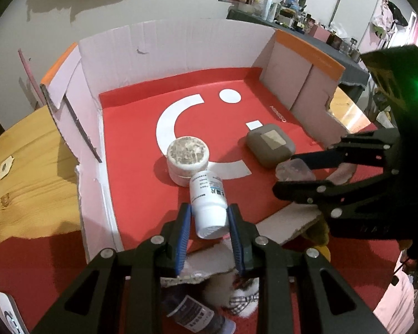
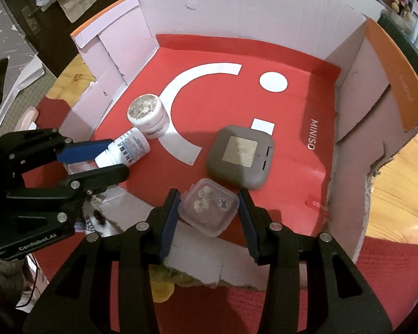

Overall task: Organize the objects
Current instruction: 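Carry the pill bottle and clear box with both grippers into the box, then lower the pill bottle and clear box onto the red paper, open both grippers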

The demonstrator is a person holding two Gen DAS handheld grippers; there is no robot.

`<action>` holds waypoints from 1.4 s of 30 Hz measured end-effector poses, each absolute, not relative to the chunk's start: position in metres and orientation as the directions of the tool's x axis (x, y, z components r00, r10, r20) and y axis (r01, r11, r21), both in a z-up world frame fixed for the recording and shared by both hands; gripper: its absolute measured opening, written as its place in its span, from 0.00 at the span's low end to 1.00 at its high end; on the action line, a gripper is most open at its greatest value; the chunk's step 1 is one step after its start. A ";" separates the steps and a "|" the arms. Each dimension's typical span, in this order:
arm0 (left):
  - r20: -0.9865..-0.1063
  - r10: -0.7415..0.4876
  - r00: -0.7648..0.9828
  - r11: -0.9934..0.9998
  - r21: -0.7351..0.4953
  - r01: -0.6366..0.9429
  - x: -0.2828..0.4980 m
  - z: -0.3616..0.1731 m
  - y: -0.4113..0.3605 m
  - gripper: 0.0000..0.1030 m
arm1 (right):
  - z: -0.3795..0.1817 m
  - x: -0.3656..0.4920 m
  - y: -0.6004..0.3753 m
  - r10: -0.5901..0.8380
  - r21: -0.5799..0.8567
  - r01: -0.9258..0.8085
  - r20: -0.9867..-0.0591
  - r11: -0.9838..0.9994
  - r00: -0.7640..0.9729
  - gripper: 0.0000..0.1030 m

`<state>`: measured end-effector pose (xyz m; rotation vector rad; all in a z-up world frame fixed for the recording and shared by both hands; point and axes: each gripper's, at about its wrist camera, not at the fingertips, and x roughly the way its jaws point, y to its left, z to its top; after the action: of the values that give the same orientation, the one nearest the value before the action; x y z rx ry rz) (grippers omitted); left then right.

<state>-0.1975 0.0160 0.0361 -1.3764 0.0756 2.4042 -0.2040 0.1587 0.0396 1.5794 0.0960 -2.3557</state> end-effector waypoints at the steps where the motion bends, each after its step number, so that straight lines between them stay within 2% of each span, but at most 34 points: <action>1: -0.842 0.288 -0.456 -0.931 -0.136 -0.338 -0.199 0.036 0.016 0.27 | 0.039 -0.204 0.158 -0.202 0.099 0.285 -0.912 -0.953 -0.358 0.39; 16: -0.820 0.272 -0.503 -0.948 -0.140 -0.285 -0.219 0.031 0.020 0.27 | 0.043 -0.218 0.165 -0.146 0.033 0.223 -0.845 -0.974 -0.514 0.39; 26: -0.811 0.275 -0.517 -0.953 -0.159 -0.257 -0.225 0.029 0.017 0.27 | 0.039 -0.212 0.153 -0.139 0.011 0.261 -0.868 -0.965 -0.477 0.39; 32: -0.810 0.281 -0.514 -0.952 -0.169 -0.253 -0.226 0.028 0.016 0.27 | 0.033 -0.223 0.162 -0.163 0.057 0.236 -0.873 -0.970 -0.460 0.39; 42: -0.810 0.279 -0.516 -0.953 -0.169 -0.251 -0.225 0.024 0.017 0.27 | 0.032 -0.230 0.167 -0.148 0.044 0.213 -0.854 -0.976 -0.498 0.39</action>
<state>-0.2248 0.0173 0.0236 -1.3418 -0.0427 2.4976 -0.2296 0.1674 0.0318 1.4446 0.0985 -2.5503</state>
